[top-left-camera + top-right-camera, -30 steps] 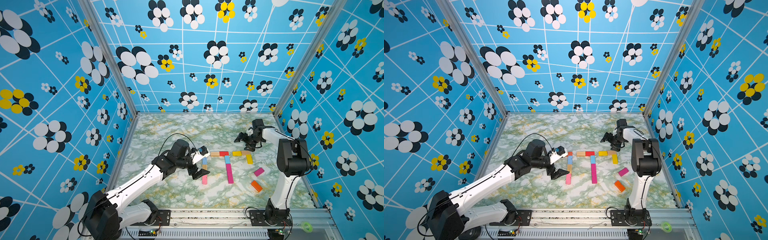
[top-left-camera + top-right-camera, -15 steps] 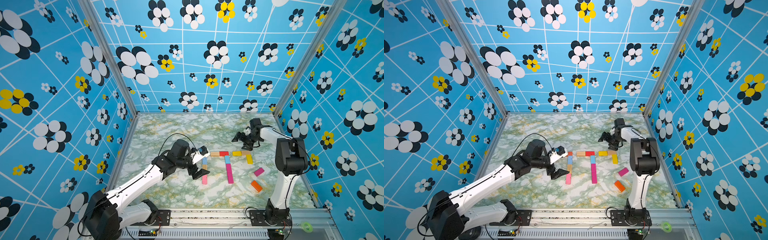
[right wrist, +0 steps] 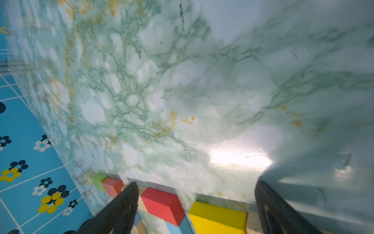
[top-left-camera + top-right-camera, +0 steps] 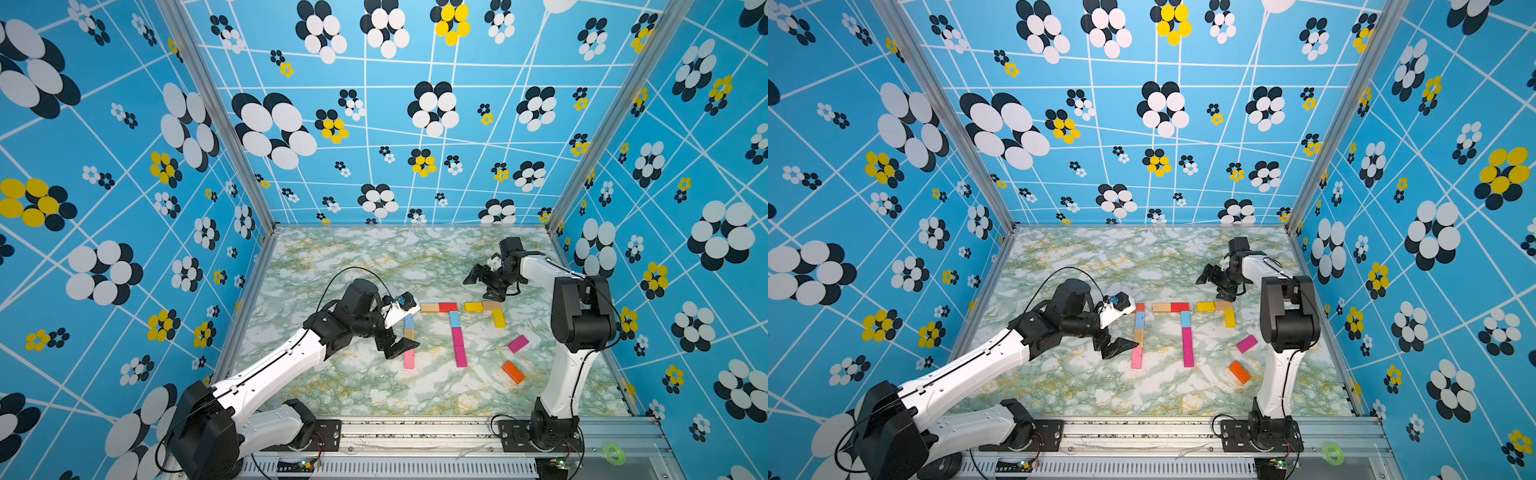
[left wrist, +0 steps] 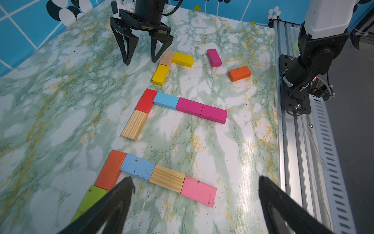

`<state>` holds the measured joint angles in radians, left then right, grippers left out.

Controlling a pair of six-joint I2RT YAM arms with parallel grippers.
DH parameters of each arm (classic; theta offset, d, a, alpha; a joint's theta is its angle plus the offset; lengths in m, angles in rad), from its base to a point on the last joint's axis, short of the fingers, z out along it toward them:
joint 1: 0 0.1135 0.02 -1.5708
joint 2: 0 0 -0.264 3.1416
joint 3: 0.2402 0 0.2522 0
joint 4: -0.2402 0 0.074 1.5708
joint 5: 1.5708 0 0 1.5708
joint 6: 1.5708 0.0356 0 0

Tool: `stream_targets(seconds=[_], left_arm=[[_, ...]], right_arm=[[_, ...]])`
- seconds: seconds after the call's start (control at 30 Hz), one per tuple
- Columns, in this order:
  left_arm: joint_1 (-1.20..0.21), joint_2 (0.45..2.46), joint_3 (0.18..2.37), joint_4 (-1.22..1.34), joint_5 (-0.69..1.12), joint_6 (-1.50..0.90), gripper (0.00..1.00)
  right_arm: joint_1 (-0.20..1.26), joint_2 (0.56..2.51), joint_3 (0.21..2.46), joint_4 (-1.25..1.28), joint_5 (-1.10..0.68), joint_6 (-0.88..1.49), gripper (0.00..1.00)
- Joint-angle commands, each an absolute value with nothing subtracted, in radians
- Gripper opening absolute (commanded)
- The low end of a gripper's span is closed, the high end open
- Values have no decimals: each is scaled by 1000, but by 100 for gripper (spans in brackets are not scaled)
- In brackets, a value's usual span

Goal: Assemble the number 7 with building blocks
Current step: Adjust the building block at the center of the board.

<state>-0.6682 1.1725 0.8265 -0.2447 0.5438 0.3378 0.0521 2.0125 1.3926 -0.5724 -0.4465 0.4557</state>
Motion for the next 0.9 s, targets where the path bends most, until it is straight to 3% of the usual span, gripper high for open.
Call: stream_targets(seconds=[0.0, 0.87], left_arm=[[-676, 1178, 824, -272, 535, 351, 99], [-681, 1179, 826, -278, 531, 353, 99]], right_arm=[[64, 2005, 1355, -602, -447, 447, 93], [73, 1980, 1328, -589, -445, 454, 92]])
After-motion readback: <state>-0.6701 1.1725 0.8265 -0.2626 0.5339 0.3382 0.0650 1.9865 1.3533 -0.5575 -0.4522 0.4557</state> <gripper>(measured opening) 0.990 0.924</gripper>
